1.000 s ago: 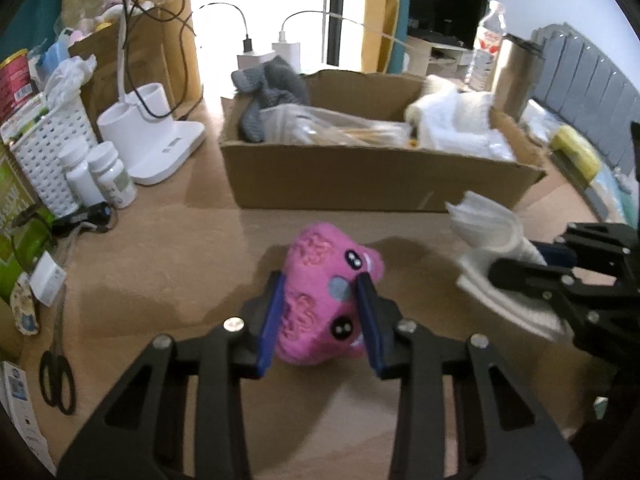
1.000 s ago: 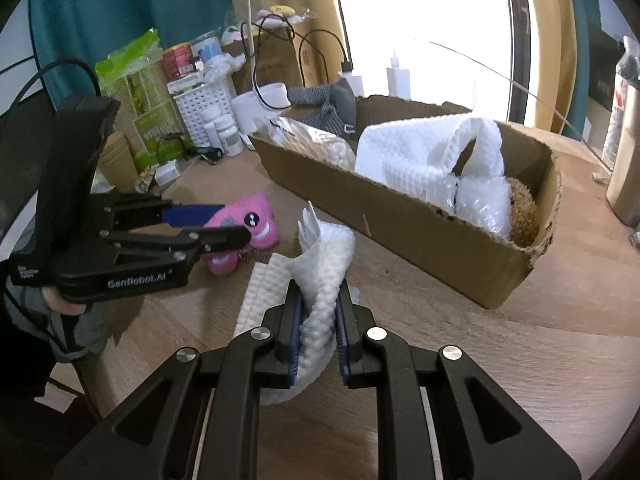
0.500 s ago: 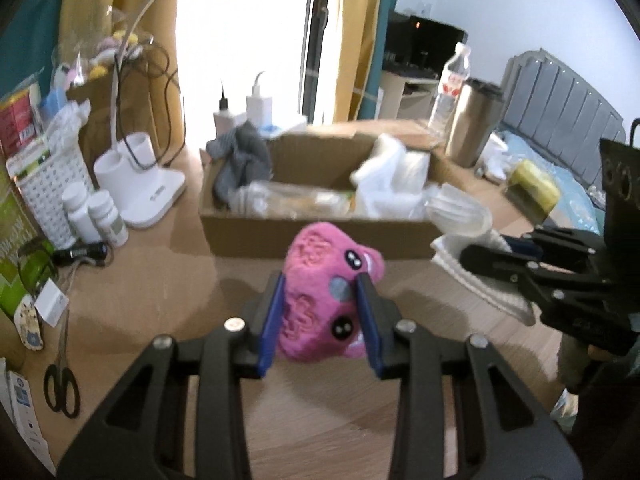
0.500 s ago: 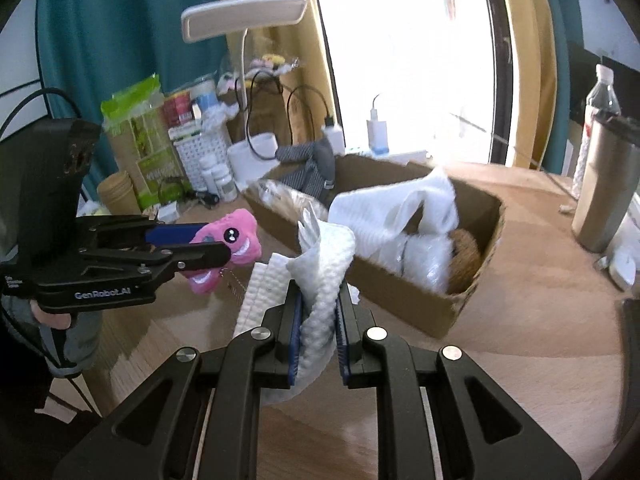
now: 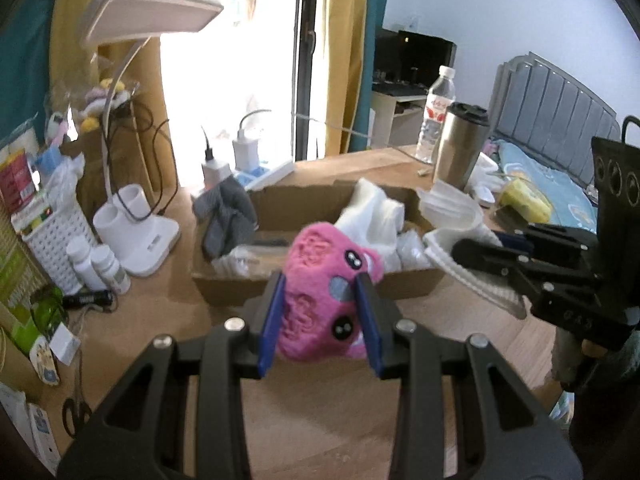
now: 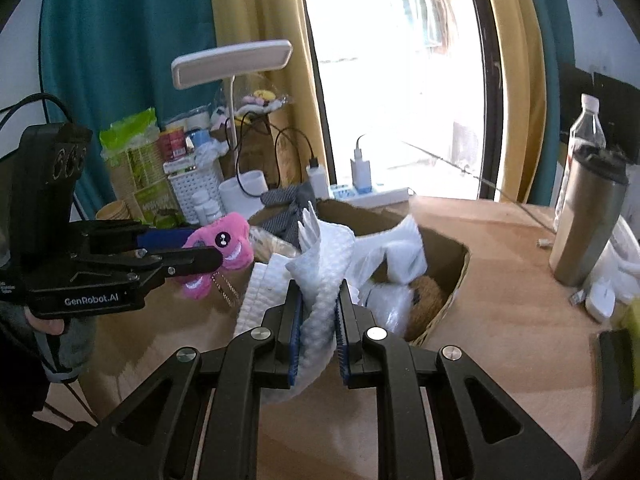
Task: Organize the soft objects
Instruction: 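Carry the pink plush and white cloth over the cardboard box with both grippers, then open the left gripper to drop the plush while the right lowers and releases the cloth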
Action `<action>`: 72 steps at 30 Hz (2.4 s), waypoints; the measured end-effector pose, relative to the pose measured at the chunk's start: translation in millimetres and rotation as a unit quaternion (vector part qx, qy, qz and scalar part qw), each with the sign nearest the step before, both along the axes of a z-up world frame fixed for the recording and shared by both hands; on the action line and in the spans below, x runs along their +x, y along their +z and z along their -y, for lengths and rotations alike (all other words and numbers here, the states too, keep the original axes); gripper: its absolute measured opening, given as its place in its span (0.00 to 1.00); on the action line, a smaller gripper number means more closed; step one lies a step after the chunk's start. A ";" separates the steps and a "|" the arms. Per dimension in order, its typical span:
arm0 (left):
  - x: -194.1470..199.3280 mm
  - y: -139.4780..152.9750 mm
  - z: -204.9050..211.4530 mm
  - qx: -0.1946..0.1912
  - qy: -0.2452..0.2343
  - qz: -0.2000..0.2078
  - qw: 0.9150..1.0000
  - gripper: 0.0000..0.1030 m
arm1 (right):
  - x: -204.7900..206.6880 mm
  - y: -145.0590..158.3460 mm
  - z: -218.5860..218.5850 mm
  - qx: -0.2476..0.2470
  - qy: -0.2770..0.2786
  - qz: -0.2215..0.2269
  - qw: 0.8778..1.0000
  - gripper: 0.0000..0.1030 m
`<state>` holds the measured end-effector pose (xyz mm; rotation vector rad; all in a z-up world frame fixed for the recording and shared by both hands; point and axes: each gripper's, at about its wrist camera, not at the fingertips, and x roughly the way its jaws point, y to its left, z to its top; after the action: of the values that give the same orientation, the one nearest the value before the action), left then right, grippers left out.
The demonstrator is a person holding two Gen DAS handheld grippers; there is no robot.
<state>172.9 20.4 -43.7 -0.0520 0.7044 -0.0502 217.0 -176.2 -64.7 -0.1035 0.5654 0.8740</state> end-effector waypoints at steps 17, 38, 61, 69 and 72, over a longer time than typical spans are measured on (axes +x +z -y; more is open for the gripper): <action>20.0 18.0 2.9 -0.003 -0.009 0.036 0.999 0.35 | 19.3 18.2 -18.9 0.003 -0.001 0.025 1.000 0.16; 51.7 5.2 -40.5 -0.033 0.009 0.047 0.998 0.35 | 52.3 16.0 -61.2 -0.015 -0.002 0.020 1.000 0.16; 118.9 -38.6 -63.0 -0.050 0.032 0.004 0.998 0.45 | 99.2 2.0 -71.6 -0.009 -0.030 -0.005 0.999 0.16; 105.6 -35.1 -77.3 -0.064 0.044 0.012 0.997 0.62 | 95.5 0.3 -95.6 -0.024 -0.017 -0.005 1.000 0.16; 96.3 -34.4 -84.1 -0.070 0.049 0.016 0.996 0.62 | 94.2 -3.8 -108.0 -0.032 -0.011 -0.010 0.999 0.16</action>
<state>269.2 104.5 -78.0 -0.2199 0.6643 -0.0056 311.2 -68.1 -68.5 -0.1462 0.6132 0.8368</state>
